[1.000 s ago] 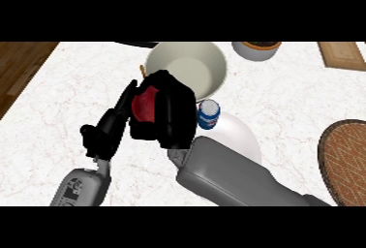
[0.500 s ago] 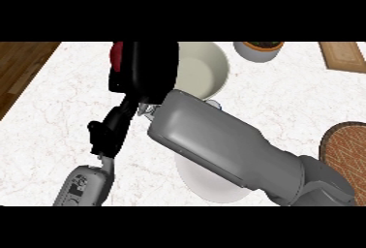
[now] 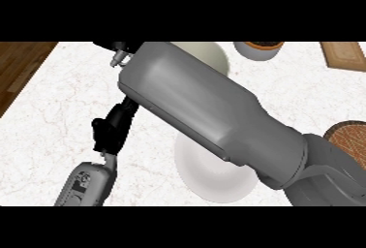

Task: Pick the pear from the plate and place it in the bowl

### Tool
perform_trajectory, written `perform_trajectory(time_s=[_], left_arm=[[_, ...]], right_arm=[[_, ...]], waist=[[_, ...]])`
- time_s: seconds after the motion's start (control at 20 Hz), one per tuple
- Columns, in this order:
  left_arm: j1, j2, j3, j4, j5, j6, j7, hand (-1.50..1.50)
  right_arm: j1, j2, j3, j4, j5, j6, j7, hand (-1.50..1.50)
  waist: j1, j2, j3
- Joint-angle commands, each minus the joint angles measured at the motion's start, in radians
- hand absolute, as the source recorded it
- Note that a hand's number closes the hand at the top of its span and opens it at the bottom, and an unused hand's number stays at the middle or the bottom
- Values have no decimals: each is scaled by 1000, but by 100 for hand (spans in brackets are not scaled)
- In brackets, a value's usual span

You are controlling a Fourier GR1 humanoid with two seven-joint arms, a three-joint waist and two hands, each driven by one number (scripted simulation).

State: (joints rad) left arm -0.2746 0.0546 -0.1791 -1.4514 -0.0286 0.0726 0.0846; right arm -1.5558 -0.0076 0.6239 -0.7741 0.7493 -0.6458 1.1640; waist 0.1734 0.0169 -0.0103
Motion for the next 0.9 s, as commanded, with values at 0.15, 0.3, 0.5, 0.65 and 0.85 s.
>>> perform_trajectory(time_s=[0.15,0.3,0.5,0.65,0.85], left_arm=[[9,-24,-3,20,-16,31,-10,0],[9,8,16,-10,0,6,-5,0],[0,-17,12,20,-22,38,-21,0],[18,1,31,-5,1,23,1,0],[31,19,49,-14,18,4,-9,0]], right_arm=[[-102,7,11,191,-32,50,204,150],[-131,7,6,281,-50,92,188,150],[-139,7,46,334,-76,146,177,150],[-87,7,54,396,-81,124,148,150],[-34,7,73,425,-81,56,143,150]], waist=[[-30,1,1],[-26,4,1],[-45,6,3],[-58,5,5],[-63,6,5]])
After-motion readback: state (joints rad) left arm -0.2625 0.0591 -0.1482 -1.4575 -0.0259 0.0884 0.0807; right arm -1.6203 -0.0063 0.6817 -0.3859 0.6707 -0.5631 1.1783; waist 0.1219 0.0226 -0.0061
